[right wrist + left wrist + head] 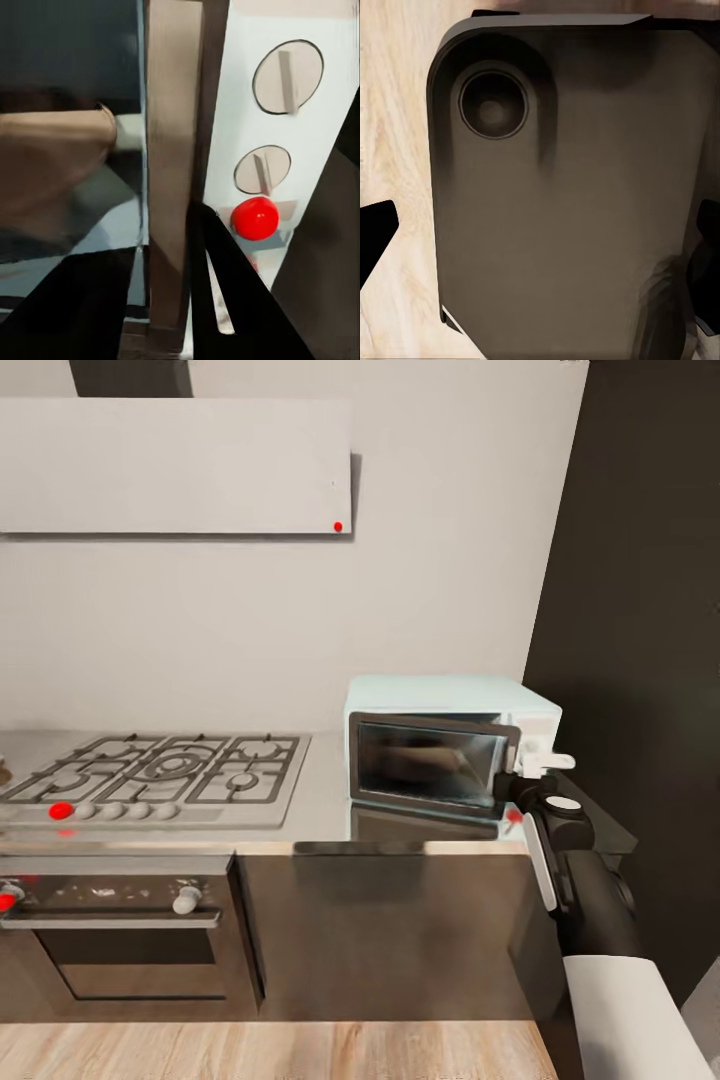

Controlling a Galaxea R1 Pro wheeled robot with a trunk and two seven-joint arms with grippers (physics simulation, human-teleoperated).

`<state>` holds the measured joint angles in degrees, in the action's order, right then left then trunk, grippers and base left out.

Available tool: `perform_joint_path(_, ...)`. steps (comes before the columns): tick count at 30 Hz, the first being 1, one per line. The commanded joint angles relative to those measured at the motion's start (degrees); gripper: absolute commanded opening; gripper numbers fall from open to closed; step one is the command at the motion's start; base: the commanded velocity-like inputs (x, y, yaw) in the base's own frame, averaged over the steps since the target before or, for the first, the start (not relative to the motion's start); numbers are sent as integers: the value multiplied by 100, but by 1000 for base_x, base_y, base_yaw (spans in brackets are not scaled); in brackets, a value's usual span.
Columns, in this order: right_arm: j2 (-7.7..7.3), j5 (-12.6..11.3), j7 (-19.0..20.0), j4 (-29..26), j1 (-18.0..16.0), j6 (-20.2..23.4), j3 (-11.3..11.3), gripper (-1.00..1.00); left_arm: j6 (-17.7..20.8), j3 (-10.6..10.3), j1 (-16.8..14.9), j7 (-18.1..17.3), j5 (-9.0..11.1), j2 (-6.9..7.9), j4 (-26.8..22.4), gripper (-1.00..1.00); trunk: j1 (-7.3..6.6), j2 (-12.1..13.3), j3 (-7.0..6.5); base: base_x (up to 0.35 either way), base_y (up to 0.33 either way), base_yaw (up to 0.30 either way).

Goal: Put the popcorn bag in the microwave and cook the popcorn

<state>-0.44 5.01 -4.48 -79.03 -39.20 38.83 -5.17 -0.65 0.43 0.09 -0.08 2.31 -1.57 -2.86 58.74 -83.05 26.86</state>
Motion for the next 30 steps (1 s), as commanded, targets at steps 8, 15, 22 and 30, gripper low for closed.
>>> perform_joint_path(8,-3,-185,26,2,0,17,392,-100,-12,1,-1,-1,24,-1,-4,100,-1,-2,7,-164,101,0)
perform_joint_path(15,-7,-179,26,2,0,19,390,-100,-14,1,-1,-1,24,-1,-4,100,-1,-2,7,-163,94,0)
perform_joint_path(22,-12,-185,33,2,0,19,387,-100,-12,1,-1,-1,24,-1,-4,100,-1,-2,7,-50,9,0)
perform_joint_path(30,-9,-159,71,-6,0,105,395,100,-10,1,-1,-1,24,-1,-4,100,-1,-2,7,-1,0,0)
